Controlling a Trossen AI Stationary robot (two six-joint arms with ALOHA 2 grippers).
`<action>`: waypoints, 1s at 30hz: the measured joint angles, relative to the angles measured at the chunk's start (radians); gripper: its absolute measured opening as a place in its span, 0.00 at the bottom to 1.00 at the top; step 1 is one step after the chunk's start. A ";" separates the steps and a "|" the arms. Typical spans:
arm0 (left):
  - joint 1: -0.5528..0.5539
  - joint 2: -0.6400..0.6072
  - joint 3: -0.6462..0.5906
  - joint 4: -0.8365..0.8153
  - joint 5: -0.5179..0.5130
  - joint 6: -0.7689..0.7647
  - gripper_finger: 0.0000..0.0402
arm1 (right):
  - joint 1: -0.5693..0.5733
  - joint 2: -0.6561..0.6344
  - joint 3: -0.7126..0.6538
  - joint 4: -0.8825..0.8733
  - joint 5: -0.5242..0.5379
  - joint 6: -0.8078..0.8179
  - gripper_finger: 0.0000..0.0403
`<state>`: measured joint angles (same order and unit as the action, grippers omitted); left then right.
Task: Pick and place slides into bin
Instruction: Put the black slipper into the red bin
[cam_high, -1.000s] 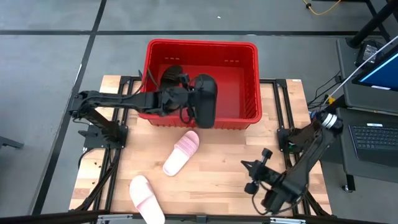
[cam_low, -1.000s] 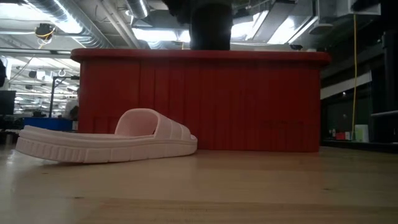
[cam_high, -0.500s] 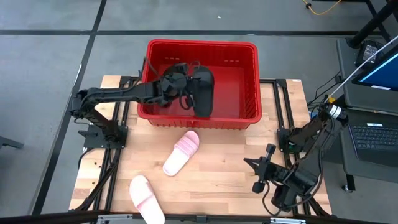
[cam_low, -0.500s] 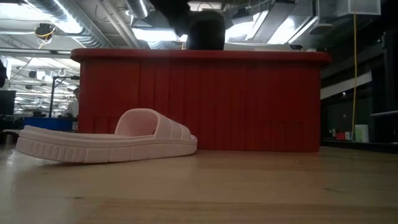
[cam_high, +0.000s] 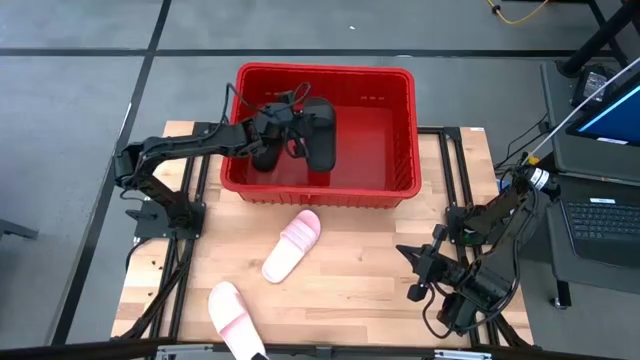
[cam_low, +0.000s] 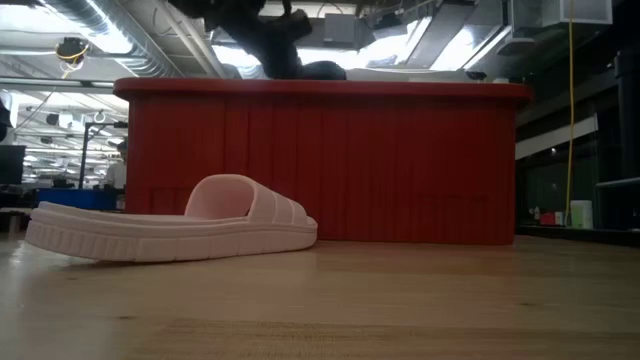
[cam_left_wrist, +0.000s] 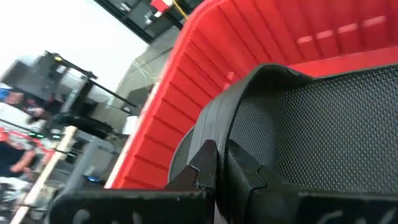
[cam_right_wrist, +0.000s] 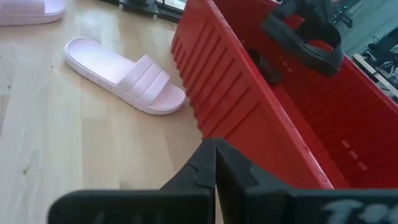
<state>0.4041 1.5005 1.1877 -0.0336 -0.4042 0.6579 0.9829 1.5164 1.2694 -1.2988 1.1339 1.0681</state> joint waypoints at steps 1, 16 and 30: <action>0.005 0.000 -0.013 0.027 0.000 0.012 0.01 | 0.000 -0.004 0.000 -0.005 0.001 0.002 0.01; 0.044 0.000 -0.053 0.086 0.041 0.059 0.01 | -0.011 -0.224 0.000 -0.039 0.064 0.050 0.02; 0.092 0.038 -0.053 0.050 0.103 -0.020 0.01 | -0.145 -0.413 0.000 0.214 0.094 -0.430 0.01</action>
<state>0.4965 1.5388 1.1347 0.0161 -0.3015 0.6381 0.8375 1.1030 1.2694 -1.0847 1.2281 0.6379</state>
